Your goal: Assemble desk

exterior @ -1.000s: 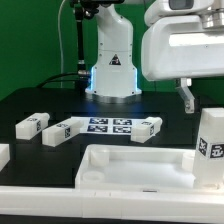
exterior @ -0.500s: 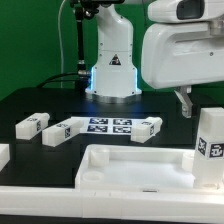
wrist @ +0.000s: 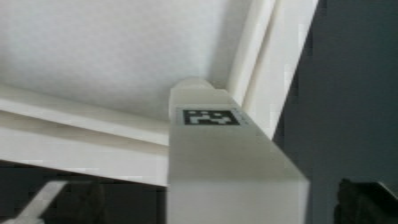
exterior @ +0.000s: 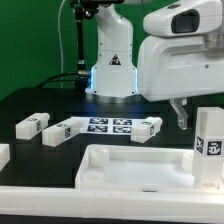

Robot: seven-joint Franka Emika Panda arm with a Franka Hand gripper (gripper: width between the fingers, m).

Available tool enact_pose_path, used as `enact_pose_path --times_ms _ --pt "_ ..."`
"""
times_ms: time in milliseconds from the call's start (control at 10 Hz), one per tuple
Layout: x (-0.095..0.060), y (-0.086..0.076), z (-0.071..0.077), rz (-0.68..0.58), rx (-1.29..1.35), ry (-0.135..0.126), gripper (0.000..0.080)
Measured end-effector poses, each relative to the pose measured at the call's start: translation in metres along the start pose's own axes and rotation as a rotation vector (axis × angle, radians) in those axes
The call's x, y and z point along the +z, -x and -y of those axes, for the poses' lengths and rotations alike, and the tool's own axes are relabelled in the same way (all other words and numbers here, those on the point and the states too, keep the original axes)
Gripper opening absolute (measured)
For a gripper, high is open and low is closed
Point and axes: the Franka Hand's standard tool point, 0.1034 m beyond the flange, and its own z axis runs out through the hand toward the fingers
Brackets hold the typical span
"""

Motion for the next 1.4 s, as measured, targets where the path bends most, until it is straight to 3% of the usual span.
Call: enact_pose_path --times_ms 200,400,500,600,1000,1400 --pt "0.0022 0.0001 0.0025 -0.006 -0.006 0.001 0.0649" --pt "0.0023 0.0004 0.0006 -0.005 -0.018 0.001 0.0392" --pt "0.0023 0.0004 0.0007 -0.005 -0.018 0.001 0.0392" --pt "0.0023 0.0004 0.0007 -0.005 -0.018 0.001 0.0290" --pt "0.0025 0.0005 0.0008 -0.005 0.002 0.001 0.0290" --pt "0.0030 0.0008 0.0010 -0.003 0.417 -0.029 0.0290"
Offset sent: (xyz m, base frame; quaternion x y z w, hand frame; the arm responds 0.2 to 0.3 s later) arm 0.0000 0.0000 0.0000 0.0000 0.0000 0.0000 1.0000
